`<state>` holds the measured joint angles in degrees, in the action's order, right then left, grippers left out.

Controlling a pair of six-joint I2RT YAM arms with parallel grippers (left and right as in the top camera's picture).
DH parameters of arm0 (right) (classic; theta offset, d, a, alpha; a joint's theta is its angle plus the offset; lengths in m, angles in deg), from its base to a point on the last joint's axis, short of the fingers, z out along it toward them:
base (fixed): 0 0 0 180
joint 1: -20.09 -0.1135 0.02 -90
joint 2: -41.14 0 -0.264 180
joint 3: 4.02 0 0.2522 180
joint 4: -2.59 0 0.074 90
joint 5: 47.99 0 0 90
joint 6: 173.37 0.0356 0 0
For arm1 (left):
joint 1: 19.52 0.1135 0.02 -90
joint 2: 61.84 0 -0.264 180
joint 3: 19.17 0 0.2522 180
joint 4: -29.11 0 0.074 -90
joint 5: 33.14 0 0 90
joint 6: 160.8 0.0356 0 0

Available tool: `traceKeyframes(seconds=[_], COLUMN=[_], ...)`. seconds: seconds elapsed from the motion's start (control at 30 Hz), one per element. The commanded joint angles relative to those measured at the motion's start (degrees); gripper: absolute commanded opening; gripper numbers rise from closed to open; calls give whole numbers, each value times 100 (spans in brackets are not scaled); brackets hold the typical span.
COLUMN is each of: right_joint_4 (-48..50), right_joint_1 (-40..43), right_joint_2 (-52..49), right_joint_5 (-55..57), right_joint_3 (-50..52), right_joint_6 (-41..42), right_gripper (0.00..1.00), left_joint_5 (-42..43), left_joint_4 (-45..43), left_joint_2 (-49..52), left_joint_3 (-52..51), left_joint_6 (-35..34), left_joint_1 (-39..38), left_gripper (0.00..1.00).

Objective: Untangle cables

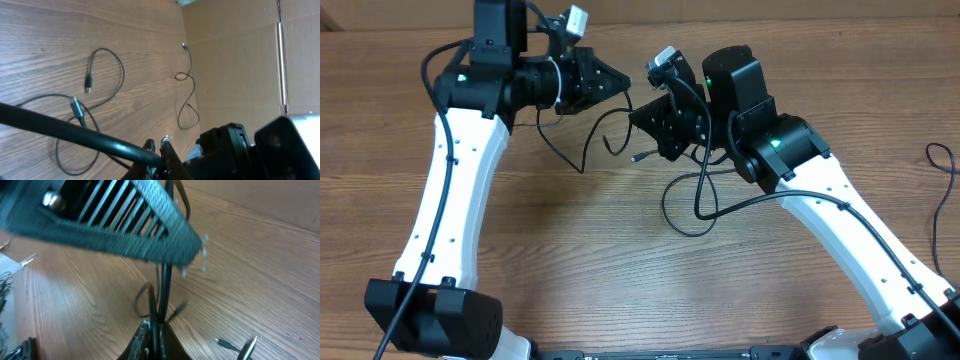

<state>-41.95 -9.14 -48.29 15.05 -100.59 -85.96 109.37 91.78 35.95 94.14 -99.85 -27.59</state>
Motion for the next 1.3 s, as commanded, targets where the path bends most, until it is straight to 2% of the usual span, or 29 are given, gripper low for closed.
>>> traceKeyframes(seconds=[0.0,0.6,0.83,0.87,0.93,1.07,1.13,1.2,1.27], right_joint_4=[72,94,271,271,243,184,184,229,271], right_joint_1=[26,4,4,4,7,57,151,297,514], right_joint_2=[44,44,44,44,44,44,46,50,57], right_joint_5=[448,595,592,592,595,601,706,828,938], right_joint_3=[-20,-20,-20,-20,-20,-20,-22,-26,-87], right_joint_6=[-20,-50,-70,-70,-70,-66,-42,-42,-42], right_gripper=[5,13,15,14,4,4,4,4,4], left_joint_5=[157,125,592,638,675,501,313,24,-284], left_joint_4=[17,13,13,13,13,17,22,74,177], left_joint_2=[-4,-4,-4,-4,-4,-4,-4,-4,-4], left_joint_3=[-24,-24,-24,-24,-24,-24,-24,-24,-24], left_joint_6=[-155,-680,-697,-697,-693,-680,-581,-468,-409], left_joint_1=[-146,-225,-289,-289,-284,-278,-278,-278,-278], left_gripper=[4,4,4,4,4,5,24,50,66])
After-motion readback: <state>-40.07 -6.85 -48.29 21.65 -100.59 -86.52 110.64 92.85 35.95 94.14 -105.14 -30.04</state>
